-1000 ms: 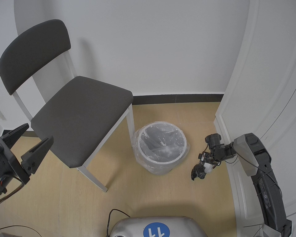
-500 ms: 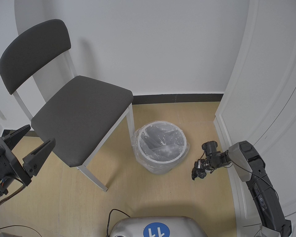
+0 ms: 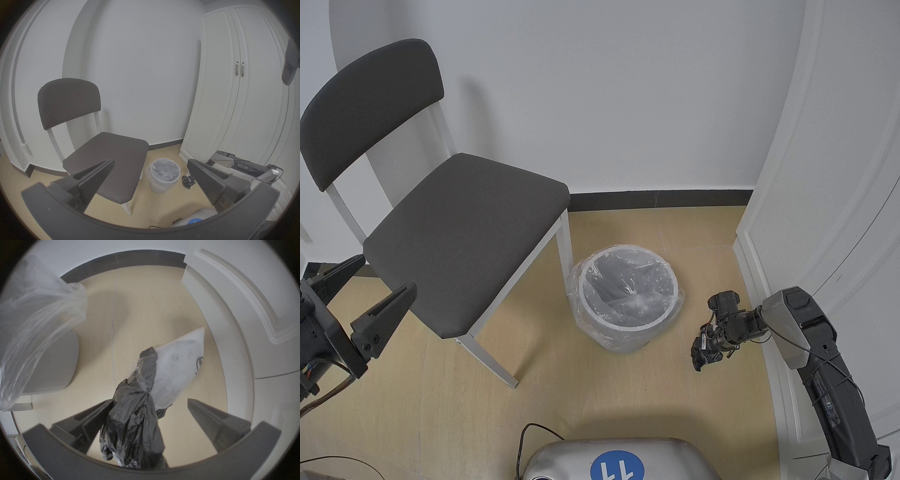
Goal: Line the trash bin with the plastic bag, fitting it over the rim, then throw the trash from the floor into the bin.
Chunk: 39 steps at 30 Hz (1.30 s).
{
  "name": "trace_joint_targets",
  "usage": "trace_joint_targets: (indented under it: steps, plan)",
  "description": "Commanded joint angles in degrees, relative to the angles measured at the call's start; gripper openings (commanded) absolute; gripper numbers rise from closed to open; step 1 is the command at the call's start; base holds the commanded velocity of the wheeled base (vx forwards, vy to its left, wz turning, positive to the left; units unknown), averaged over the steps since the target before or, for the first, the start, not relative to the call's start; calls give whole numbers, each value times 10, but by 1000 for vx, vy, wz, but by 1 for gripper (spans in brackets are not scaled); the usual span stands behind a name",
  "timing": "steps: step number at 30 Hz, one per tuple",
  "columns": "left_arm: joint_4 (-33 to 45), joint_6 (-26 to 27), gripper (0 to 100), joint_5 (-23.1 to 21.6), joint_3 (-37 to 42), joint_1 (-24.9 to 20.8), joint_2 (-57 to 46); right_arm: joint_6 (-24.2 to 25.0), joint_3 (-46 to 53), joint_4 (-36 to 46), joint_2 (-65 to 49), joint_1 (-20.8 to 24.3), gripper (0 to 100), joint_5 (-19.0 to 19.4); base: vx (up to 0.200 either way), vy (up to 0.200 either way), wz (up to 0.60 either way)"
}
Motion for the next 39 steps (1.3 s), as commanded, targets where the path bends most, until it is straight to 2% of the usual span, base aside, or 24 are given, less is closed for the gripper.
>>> trace_joint_targets:
  steps: [1,3,11,14,15,16,18,19,20,21,25,28,30,31,33,34,35,36,38,39]
  plan:
    - [0,0,100,0,0,0,2,-5,0,0,-1,0,0,-1,0,0,0]
    - [0,0,100,0,0,0,1,-19,0,1,-2,0,0,-5,0,0,0]
    - [-1,0,100,0,0,0,0,-26,0,1,-1,0,0,-18,0,0,0]
    - [-4,0,100,0,-1,1,-3,-51,0,6,-2,0,0,-14,0,0,0]
    - [-8,0,100,0,-1,1,-3,-65,0,22,-3,-1,0,-22,0,0,0]
    - [-10,0,100,0,0,1,-3,-58,0,25,-3,0,0,-30,0,0,0]
    - [-11,1,100,0,0,0,-4,-38,0,-14,-4,0,0,-56,0,0,0]
    - [-11,2,100,0,0,0,-4,-36,0,-24,-4,0,0,-59,0,0,0]
    - [-11,3,100,0,0,0,-5,-40,0,-73,-12,-3,0,-60,0,0,0]
    - [-11,3,100,0,1,0,-5,-41,0,-79,-16,-3,0,-60,0,0,0]
    - [-12,-2,100,-1,0,4,-8,-93,75,-86,-165,-2,0,-55,0,0,0]
    - [-9,-8,100,-1,-1,8,0,-138,140,-84,-266,13,0,-32,0,0,0]
    - [-6,-28,100,-7,-1,11,23,-247,228,-82,-386,27,0,-14,0,0,0]
    - [-8,-33,100,-8,-1,11,28,-271,241,-83,-405,29,0,-12,0,0,0]
    - [-9,-49,100,-14,-8,19,48,-397,298,-83,-498,51,0,-8,0,0,0]
    - [-9,-49,100,-14,-8,19,48,-397,298,-83,-498,51,0,-8,0,0,0]
    - [-11,-50,100,-15,-10,40,65,-469,330,-84,-554,82,0,-10,0,0,0]
    - [-11,-47,100,-14,-10,51,74,-498,341,-84,-572,94,0,-11,0,0,0]
    - [-12,-47,100,-14,-13,76,84,-588,360,-86,-607,118,0,-12,0,0,0]
    - [-12,-47,100,-14,-14,79,85,-610,360,-87,-612,120,0,-12,0,0,0]
